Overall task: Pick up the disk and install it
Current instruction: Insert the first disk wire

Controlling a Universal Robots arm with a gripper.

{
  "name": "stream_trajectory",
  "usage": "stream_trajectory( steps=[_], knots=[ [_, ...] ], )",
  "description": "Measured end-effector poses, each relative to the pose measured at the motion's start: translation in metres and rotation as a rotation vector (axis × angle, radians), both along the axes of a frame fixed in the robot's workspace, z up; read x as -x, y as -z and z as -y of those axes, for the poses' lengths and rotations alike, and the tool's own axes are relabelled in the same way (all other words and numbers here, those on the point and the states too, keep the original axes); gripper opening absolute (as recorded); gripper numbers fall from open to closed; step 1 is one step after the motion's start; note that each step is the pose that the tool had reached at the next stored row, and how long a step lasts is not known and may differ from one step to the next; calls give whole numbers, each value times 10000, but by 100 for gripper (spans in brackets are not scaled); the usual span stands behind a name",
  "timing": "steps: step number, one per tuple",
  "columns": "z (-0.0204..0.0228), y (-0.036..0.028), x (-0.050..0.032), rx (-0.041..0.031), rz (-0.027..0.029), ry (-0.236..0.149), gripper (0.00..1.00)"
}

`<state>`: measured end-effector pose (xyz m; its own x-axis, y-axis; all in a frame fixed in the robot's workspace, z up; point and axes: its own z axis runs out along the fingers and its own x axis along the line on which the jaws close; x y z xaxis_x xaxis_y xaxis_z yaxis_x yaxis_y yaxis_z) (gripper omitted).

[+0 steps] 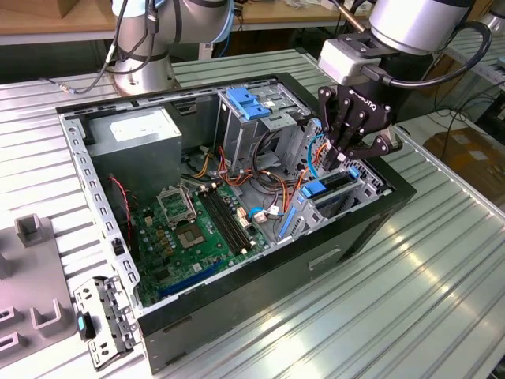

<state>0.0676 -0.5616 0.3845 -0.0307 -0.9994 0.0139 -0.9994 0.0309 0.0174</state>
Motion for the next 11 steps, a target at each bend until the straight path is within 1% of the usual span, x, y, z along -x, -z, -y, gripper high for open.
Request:
stream_trajectory(
  steps=[7,9,11],
  knots=[
    [0,2,-8,-2,0,-2,11],
    [0,2,-39,-1,0,0,11],
    [0,1,-101,1,-7,1,11]
  ],
)
